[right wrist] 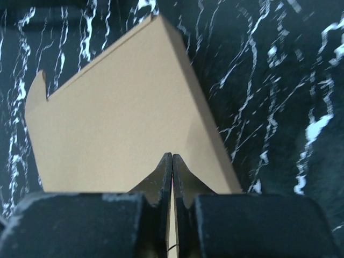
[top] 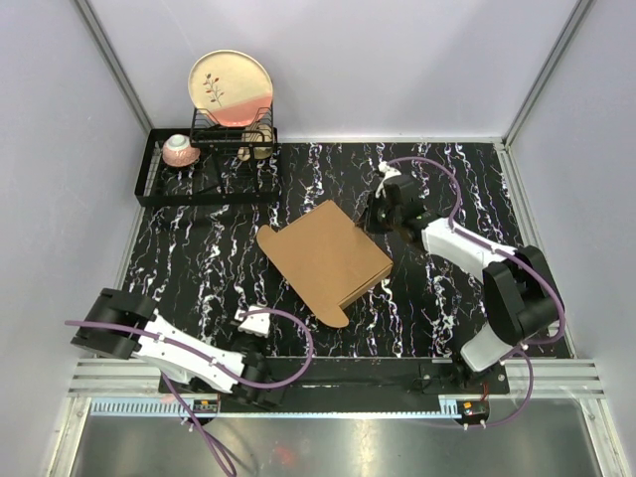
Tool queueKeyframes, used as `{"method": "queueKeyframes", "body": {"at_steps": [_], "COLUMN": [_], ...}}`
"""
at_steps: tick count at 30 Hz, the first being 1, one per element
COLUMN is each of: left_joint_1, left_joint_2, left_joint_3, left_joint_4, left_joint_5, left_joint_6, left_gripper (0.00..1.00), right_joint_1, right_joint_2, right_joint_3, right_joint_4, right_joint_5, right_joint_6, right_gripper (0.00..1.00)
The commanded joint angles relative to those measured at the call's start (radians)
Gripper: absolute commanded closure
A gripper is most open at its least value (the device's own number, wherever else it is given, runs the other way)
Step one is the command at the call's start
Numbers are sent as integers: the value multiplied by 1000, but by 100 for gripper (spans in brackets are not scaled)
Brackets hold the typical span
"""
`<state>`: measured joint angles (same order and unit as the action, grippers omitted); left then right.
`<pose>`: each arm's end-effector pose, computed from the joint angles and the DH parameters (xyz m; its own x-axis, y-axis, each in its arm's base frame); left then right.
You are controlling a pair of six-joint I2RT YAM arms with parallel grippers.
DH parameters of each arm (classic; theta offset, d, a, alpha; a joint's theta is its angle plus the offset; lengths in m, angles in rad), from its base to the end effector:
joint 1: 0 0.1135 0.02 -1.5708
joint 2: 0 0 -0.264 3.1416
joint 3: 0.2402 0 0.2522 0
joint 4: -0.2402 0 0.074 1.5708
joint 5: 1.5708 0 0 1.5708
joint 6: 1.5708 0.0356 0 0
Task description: Fold the paper box
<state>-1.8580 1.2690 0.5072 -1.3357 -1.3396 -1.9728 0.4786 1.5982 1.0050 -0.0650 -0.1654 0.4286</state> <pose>-0.0004 -0.1238 0.1689 -0.1705 0.1672 -0.9711 0.1936 0.9720 0.1334 0.3082 0.1665 0.2235 -0.7307 0.0827 -0.6777 -0.2927 0.8589 0.4204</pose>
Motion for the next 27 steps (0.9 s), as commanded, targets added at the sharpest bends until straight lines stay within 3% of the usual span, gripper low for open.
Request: {"method": "queueKeyframes", "body": {"at_steps": [1, 27], "left_joint_1": [-3, -21], "left_joint_2": [26, 46], "left_joint_3": [47, 51], "left_joint_4": [-115, -151], "left_joint_5": [-41, -26], "left_joint_6": [-472, -517], "left_gripper": [69, 67], "right_joint_1": [-11, -63], "right_joint_2": [34, 232], "right_joint_3": [57, 50], "right_joint_4": [-44, -65], "right_joint_5": [60, 98], "right_joint_6": [-65, -64], "right_gripper": [95, 98]}}
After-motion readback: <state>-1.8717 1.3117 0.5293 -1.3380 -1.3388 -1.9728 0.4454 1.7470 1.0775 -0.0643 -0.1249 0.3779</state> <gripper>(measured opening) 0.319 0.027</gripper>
